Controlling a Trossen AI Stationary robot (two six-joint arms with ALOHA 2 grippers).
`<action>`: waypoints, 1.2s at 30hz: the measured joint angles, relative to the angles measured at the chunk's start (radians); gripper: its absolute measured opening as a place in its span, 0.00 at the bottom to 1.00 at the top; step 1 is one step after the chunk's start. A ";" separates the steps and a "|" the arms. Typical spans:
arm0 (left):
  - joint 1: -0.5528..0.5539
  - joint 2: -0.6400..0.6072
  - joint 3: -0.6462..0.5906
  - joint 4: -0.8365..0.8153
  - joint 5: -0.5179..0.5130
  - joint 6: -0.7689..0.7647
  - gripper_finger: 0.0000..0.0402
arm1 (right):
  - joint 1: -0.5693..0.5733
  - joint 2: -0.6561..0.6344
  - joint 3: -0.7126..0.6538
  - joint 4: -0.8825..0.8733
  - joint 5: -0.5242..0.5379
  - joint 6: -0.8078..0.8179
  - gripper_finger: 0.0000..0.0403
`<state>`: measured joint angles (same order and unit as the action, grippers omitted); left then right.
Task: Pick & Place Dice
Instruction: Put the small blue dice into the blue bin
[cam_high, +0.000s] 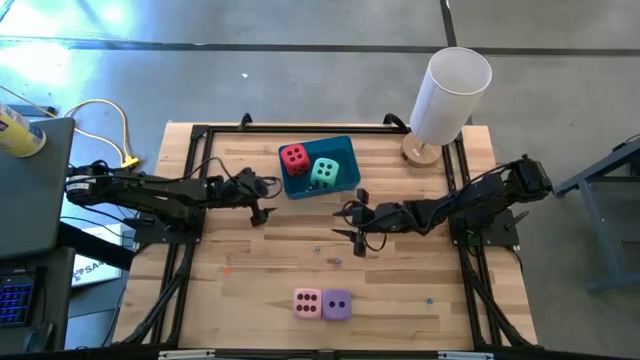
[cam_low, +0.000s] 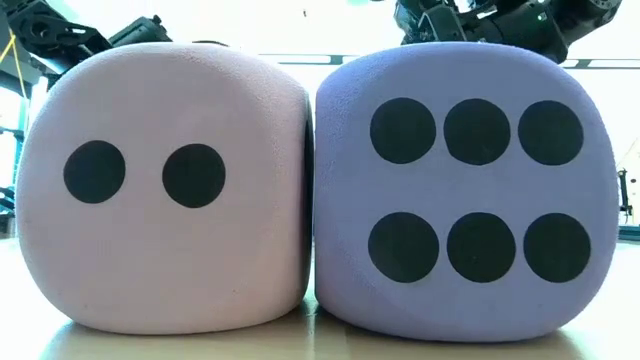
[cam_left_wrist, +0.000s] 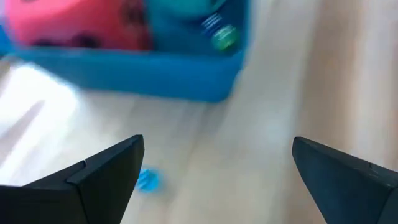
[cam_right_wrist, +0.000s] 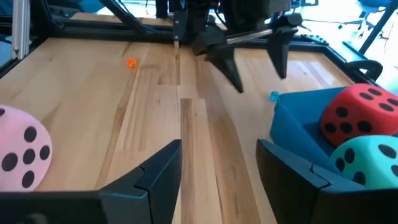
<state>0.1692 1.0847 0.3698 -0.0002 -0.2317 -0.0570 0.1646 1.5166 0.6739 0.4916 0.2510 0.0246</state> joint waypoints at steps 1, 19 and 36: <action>0.005 0.000 0.000 -0.012 -0.032 -0.001 1.00 | 0.000 0.000 0.000 -0.003 0.000 0.004 0.49; 0.154 0.006 -0.106 0.131 0.083 0.061 1.00 | -0.001 0.016 0.000 -0.049 -0.007 0.058 0.48; 0.222 0.013 -0.211 0.283 0.087 0.079 1.00 | -0.001 0.057 0.000 -0.023 -0.047 0.058 0.48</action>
<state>0.3908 1.0977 0.1593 0.2827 -0.1452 0.0216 0.1638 1.5738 0.6737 0.4681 0.2035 0.0822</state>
